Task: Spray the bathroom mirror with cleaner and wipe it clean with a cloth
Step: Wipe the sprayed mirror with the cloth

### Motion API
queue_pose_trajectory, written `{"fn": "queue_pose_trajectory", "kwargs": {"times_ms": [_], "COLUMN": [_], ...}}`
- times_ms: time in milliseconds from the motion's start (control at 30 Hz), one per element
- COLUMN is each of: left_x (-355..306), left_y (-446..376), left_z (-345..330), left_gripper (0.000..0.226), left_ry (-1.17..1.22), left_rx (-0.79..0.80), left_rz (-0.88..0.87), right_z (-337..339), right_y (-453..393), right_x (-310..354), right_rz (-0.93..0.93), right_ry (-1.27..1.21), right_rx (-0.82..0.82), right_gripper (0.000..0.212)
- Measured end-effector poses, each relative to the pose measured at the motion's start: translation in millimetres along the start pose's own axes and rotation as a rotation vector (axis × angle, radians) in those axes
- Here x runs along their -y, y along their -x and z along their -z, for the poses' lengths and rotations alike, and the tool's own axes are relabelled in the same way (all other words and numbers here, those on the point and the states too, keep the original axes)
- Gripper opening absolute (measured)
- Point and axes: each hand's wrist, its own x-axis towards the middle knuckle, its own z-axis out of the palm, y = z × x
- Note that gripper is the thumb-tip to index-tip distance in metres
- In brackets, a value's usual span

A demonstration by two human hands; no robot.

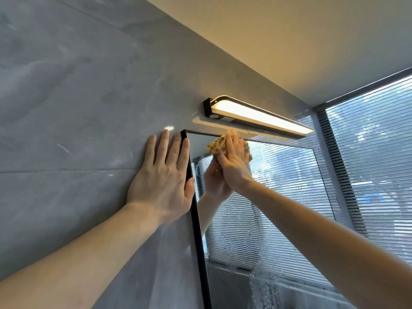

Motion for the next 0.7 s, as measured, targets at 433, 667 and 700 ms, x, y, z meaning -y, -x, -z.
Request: {"fn": "queue_pose_trajectory", "kwargs": {"times_ms": [433,667,700], "left_x": [1.8,0.6,0.8], "left_y": [1.1,1.2,1.2], "left_z": [-5.2,-3.3,-3.3], "left_gripper": [0.086,0.087,0.087], "left_ry": [0.003,-0.005,-0.005], "left_rx": [-0.036,-0.025,-0.022], "left_rz": [-0.006,0.007,0.007], "right_z": [0.5,39.3,40.6], "right_y": [-16.0,-56.0,-55.8], "right_x": [-48.9,-125.0,-130.3], "right_rz": [0.144,-0.392,-0.439], "right_ry": [0.101,0.071,0.063], "right_rx": [-0.087,-0.03,-0.024], "right_gripper": [0.071,0.073,0.072]}}
